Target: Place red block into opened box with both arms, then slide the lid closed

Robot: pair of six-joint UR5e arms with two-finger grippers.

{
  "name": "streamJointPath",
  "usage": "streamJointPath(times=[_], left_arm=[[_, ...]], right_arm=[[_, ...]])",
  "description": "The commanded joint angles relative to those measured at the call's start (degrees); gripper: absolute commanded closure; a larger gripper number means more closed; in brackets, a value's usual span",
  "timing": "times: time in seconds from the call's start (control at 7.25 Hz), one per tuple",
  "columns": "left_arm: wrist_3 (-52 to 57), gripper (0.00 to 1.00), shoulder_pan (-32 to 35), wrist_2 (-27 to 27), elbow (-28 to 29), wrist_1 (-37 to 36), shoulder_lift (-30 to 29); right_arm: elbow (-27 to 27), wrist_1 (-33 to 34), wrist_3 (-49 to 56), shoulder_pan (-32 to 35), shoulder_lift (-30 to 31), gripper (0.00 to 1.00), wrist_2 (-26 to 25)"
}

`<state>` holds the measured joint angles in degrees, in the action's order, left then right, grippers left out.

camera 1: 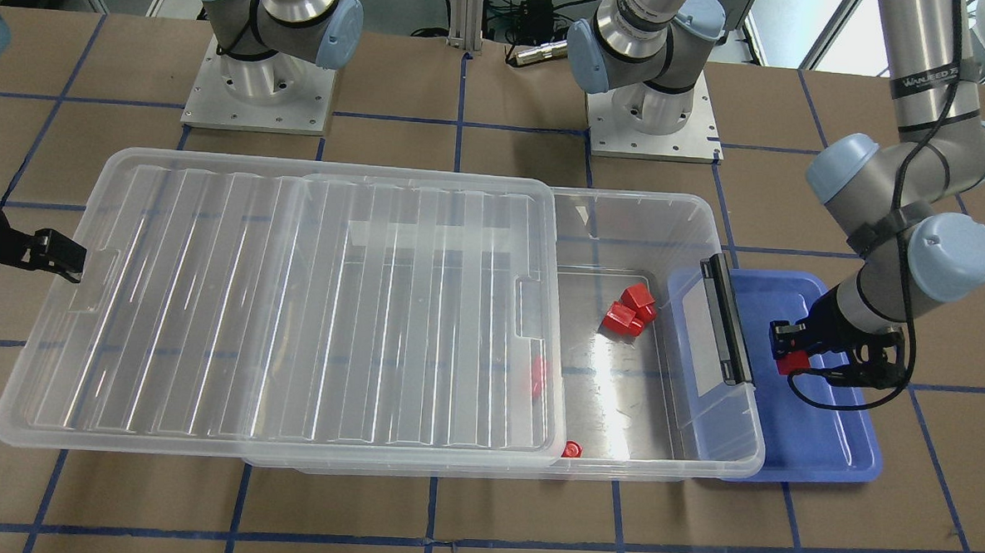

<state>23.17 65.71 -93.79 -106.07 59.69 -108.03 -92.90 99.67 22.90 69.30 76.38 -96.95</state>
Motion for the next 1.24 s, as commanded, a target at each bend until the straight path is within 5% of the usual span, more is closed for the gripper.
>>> streamJointPath(times=[0.0, 0.41, 0.69, 1.1], left_arm=[[-0.1, 0.95, 2.8, -0.1, 8.5, 14.0, 3.8], [-6.1, 0.95, 10.6, 0.4, 17.1, 26.0, 7.6], [-14.9, 0.96, 18.9, 2.5, 16.5, 25.7, 7.6], [-20.1, 0.96, 21.5, 4.0, 12.0, 18.3, 5.3]], right_arm=[[0.0, 0.3, 0.2, 0.0, -0.1, 0.00, -0.2], [0.0, 0.4, 0.1, 0.0, -0.1, 0.00, -0.7], [-0.2, 1.2, 0.2, 0.0, 0.0, 0.00, -1.5], [0.0, 1.0, -0.4, 0.0, 0.6, 0.00, -0.5]])
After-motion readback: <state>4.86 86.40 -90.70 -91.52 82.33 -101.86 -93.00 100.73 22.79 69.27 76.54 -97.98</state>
